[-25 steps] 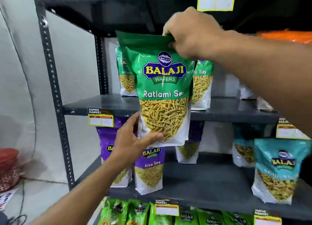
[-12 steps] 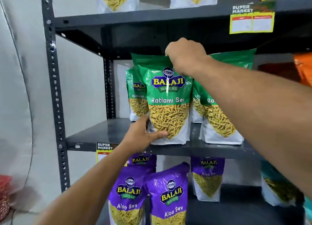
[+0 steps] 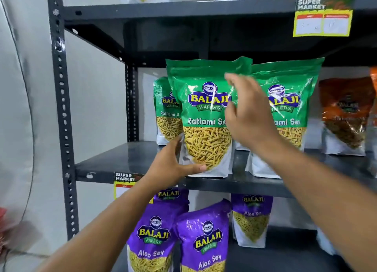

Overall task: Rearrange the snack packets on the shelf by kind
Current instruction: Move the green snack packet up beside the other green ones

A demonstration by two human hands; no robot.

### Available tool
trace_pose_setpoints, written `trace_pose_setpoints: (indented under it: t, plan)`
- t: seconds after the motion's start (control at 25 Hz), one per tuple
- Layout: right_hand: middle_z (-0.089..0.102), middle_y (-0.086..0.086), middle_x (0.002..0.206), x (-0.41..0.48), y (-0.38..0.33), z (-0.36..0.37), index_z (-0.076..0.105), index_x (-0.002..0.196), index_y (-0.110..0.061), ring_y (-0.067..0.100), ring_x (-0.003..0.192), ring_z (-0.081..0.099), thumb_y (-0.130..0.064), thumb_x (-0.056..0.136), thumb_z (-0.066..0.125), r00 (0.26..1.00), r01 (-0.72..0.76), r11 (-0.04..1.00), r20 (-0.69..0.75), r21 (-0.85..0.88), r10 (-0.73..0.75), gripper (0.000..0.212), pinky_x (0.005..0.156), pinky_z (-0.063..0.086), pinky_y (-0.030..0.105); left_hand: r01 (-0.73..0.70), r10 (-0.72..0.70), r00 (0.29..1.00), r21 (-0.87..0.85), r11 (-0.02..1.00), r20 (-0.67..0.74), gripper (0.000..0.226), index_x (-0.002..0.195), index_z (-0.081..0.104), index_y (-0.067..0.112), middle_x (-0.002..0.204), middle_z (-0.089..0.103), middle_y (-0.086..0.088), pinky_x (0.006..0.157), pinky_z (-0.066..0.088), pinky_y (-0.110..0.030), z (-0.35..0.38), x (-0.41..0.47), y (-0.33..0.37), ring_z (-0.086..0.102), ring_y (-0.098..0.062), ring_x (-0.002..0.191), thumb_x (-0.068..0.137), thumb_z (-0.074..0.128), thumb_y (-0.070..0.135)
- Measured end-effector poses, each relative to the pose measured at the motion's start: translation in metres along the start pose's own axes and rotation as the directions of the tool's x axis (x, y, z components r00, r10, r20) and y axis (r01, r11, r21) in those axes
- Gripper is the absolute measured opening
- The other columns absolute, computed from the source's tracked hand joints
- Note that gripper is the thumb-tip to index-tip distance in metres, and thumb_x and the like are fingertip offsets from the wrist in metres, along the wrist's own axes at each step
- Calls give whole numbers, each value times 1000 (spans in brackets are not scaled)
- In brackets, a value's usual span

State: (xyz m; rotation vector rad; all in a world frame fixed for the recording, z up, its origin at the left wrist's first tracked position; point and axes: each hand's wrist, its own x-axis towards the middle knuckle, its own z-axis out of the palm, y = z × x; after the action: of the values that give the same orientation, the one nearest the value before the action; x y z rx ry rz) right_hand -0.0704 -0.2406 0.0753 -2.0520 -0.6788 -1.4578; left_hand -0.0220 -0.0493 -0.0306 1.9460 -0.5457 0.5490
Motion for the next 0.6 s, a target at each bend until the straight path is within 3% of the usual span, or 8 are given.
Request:
trace_pose_setpoints:
  t: [0.08,0.12,0.2,0.28,0.36,0.44,0.52,0.6]
  plan:
    - [43,12,141,-58,7,4,28,141,-13,25,127,40,-3,85,50,947,-269,962,197,48,255,61,105,33,37,-24,24,1000,-23,999,17,93,124,52,27,116,70,23,104,45,-30,-2,0,-2,62,1,112,45,91,55]
    - [38,13,144,-79,11,9,20,143,-13,28,128,38,-7,86,51,877,-367,930,331,-9,349,65,104,33,37,-30,30,999,-12,999,26,88,123,54,26,116,71,16,104,47,-36,-3,1,-2,64,-4,111,47,91,51]
    - [32,16,148,-96,19,20,4,145,-11,34,127,38,-11,88,51,723,-469,872,507,-139,469,74,96,37,37,-23,23,1000,30,999,15,76,116,59,23,115,73,4,101,49,-47,-4,3,-3,67,-18,110,50,89,47]
    - [40,17,141,-91,25,30,1,145,-11,37,114,48,-11,87,52,652,-514,836,544,-193,527,77,83,42,36,-15,14,1000,38,999,10,53,102,65,29,112,74,-6,100,48,-54,-6,5,-6,67,-29,109,54,84,40]
    - [51,16,125,-83,30,39,18,141,-9,34,99,54,-10,85,54,643,-531,821,531,-209,551,66,74,45,35,5,-5,1000,-7,1000,29,42,96,70,32,109,76,-1,101,48,-52,-11,6,-11,68,-27,108,56,82,35]
    - [55,16,117,-79,30,50,38,123,-7,33,96,54,-11,83,57,666,-521,829,509,-205,545,44,70,43,34,16,-16,1000,-15,1000,15,42,98,70,31,106,77,3,102,48,-50,-20,4,-16,69,-24,106,57,82,34]
    - [57,15,111,-76,21,62,45,108,-8,32,94,55,-12,82,60,680,-500,840,505,-211,532,31,67,40,33,25,-25,1000,0,1000,-11,44,102,71,21,105,77,-6,102,47,-53,-35,3,-23,70,-25,102,60,83,28]
    - [56,14,115,-71,7,79,46,110,-7,30,97,54,-13,81,64,685,-482,852,519,-203,512,35,68,38,31,46,-46,999,5,999,-13,35,102,70,8,108,74,-19,100,46,-56,-55,3,-30,68,-25,97,69,82,8]
